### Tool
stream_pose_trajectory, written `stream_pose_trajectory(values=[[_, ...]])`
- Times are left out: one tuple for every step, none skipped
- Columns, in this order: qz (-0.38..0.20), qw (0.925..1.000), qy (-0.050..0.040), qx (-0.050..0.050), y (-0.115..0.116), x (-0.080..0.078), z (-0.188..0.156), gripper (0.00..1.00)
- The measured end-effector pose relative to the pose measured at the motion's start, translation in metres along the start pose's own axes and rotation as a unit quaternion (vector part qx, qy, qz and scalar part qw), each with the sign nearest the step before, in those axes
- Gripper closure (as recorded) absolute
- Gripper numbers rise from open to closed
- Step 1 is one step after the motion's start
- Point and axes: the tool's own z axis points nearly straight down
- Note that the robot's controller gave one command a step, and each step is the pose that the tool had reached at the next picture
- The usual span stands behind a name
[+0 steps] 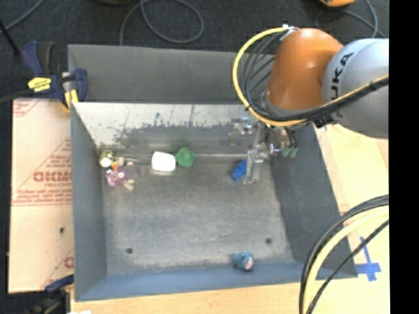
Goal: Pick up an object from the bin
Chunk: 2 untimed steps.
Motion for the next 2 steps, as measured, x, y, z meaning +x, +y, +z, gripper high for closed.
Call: stream_pose_trajectory(values=[[-0.037, 0.9993, 0.0027, -0.001, -0.002, 0.003, 0.050, 0.00], [0.082, 0.9966, -0.0025, 0.001, -0.056, 0.010, 0.103, 1.00]])
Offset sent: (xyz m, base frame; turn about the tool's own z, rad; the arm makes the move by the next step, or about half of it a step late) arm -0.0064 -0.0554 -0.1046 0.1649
